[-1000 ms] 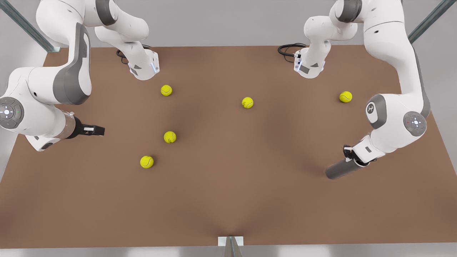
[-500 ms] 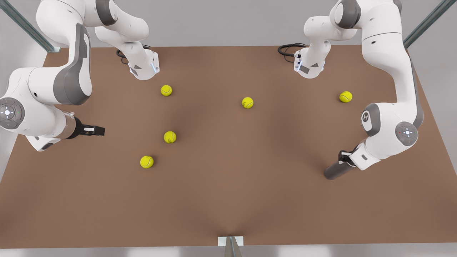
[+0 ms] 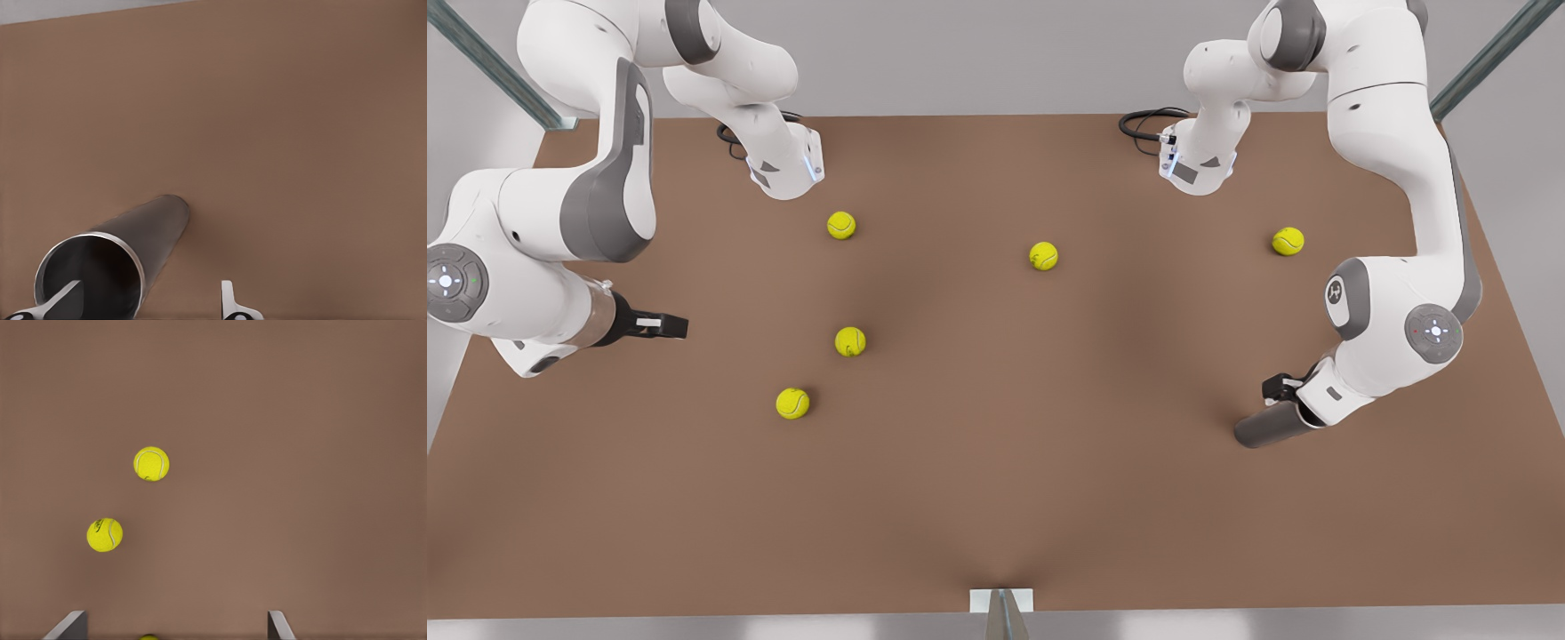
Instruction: Put the tennis tube upright
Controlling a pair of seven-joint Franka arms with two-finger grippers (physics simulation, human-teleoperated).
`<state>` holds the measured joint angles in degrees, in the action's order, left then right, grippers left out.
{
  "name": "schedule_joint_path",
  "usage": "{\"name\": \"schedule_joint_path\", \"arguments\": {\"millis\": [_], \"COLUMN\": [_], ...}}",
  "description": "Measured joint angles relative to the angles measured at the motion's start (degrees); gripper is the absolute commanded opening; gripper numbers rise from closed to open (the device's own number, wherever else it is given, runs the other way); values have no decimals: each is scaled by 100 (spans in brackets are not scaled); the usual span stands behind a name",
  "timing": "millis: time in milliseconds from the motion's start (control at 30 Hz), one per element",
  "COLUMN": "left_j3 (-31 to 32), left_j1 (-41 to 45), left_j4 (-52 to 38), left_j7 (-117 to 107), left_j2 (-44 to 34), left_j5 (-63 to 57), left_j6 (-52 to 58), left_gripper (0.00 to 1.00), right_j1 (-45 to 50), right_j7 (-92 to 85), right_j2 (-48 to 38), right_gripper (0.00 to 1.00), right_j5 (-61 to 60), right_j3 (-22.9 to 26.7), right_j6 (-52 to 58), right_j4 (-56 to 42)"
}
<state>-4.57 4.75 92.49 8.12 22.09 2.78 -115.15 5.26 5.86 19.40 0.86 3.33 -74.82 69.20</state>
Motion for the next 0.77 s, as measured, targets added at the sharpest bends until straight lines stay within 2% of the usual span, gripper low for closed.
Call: {"name": "schedule_joint_path", "arguments": {"millis": [167,267,433,567,767], "left_j3": [0,0,7,9,18], "left_j1": [0,1,-241,-209,-219], "left_j4": [-13,-59,-1203,-800,-446], "left_j7": [-83,-120,-158,-183,-213], "left_j2": [-52,-425,-782,-1550,-1692], "left_j5": [-8,-75,-224,-258,-266], "left_j6": [24,116,1370,2090,2364], "left_gripper": [100,100,100,100,100], "right_j1": [1,1,1,7,11], "right_j7": [2,4,7,11,6], "right_j2": [-2,0,1,-4,-16], "right_gripper": [100,100,100,100,100], "right_j5": [6,5,6,25,29], "right_j3": [0,0,0,1,-1], "right_j6": [0,0,0,0,0], "right_j4": [0,4,2,-3,-18]}}
